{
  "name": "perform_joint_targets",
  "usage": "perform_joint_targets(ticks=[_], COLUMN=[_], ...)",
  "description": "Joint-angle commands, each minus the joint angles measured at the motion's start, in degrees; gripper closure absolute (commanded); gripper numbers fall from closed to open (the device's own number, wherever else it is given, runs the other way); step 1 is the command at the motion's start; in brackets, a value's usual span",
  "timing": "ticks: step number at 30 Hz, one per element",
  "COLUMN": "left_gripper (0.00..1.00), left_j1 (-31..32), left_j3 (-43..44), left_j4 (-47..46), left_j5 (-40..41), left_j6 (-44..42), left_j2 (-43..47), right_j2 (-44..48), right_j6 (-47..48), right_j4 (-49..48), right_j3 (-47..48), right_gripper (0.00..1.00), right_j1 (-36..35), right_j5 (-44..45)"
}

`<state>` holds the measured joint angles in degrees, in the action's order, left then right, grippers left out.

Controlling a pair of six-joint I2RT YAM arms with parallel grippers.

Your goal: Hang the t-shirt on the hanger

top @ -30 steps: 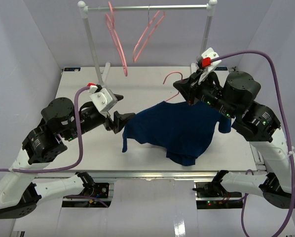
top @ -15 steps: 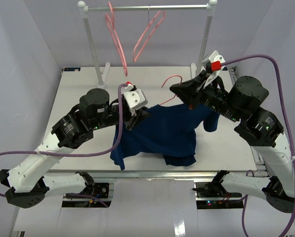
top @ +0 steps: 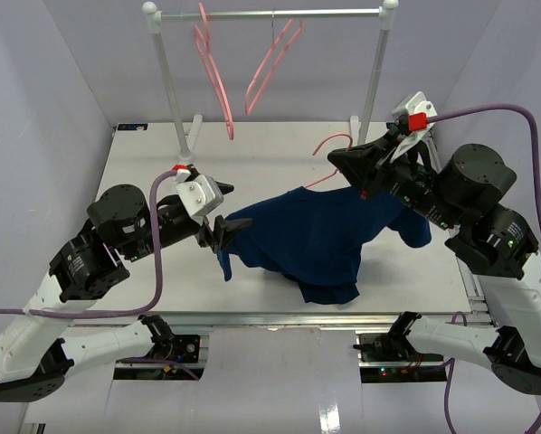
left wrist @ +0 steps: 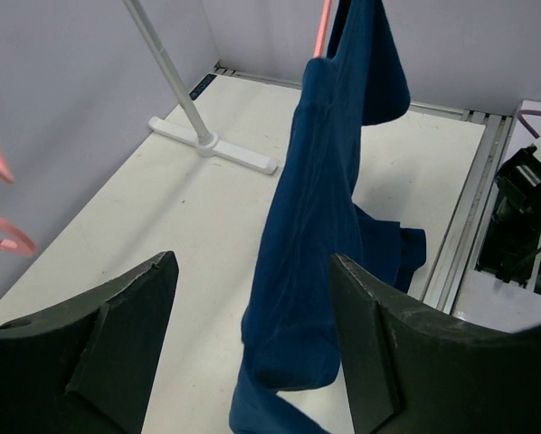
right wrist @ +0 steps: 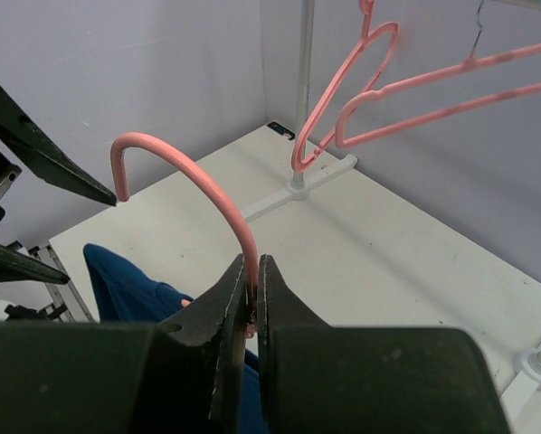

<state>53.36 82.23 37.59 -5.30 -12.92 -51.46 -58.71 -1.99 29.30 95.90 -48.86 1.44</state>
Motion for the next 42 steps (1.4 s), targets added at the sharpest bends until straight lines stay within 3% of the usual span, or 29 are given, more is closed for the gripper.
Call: perform_joint_targets(ticks=[1,10,11,13,14,15,16,21,26,32,36,40,42], left_gripper=[0.23,0.28,0.36,0.73,0.77,0.96,1.00,1.00,1.00,1.00,1.00,0.89,0.73], left_j1=[0.0,0.0,0.0,0.0,0.0,0.1,0.0,0.0,0.0,0.0,0.0,0.1,0.0], left_j3=[-4.2,-10.8,-11.2,-11.2,-11.0,-9.8,-8.8,-3.2,1.7,3.4,3.7,2.1,1.7], left_j4=[3.0,1.4,1.3,1.3,1.3,1.5,1.7,3.0,4.1,2.5,4.5,5.0,5.2], left_j5=[3.9,4.3,4.4,5.9,7.3,8.8,10.6,17.5,22.5,23.5,25.1,26.8,27.9], left_j6=[1.0,1.9,1.9,1.8,1.8,1.8,2.0,2.6,3.9,4.1,4.8,5.0,5.3], left_j2=[2.7,5.0,4.8,4.3,4.0,3.5,3.3,2.7,2.5,4.2,2.6,1.3,0.8], right_j2=[1.4,1.2,1.1,0.9,0.8,0.4,0.1,-1.3,1.0,0.2,0.4,0.4,0.6], right_j6=[1.2,1.1,1.2,1.7,1.7,1.7,2.8,6.5,8.0,11.0,10.9,10.9,10.5], right_j4=[-2.3,-1.9,-1.9,-1.9,-2.0,-2.0,-1.9,1.2,2.5,8.7,10.0,10.8,10.7], right_j3=[4.9,8.7,9.2,10.2,10.9,12.3,13.3,17.2,11.4,12.0,12.9,14.4,15.1], right_gripper=[0.92,0.92,0.92,0.92,0.92,0.92,0.92,0.92,0.92,0.92,0.92,0.92,0.92], right_j1=[0.0,0.0,0.0,-0.1,-0.1,-0.1,-0.1,0.0,-0.1,-0.1,0.0,-0.1,-0.1], right_j5=[2.7,4.0,4.4,5.2,5.7,6.8,7.6,10.2,8.8,7.1,1.3,-0.8,-3.4])
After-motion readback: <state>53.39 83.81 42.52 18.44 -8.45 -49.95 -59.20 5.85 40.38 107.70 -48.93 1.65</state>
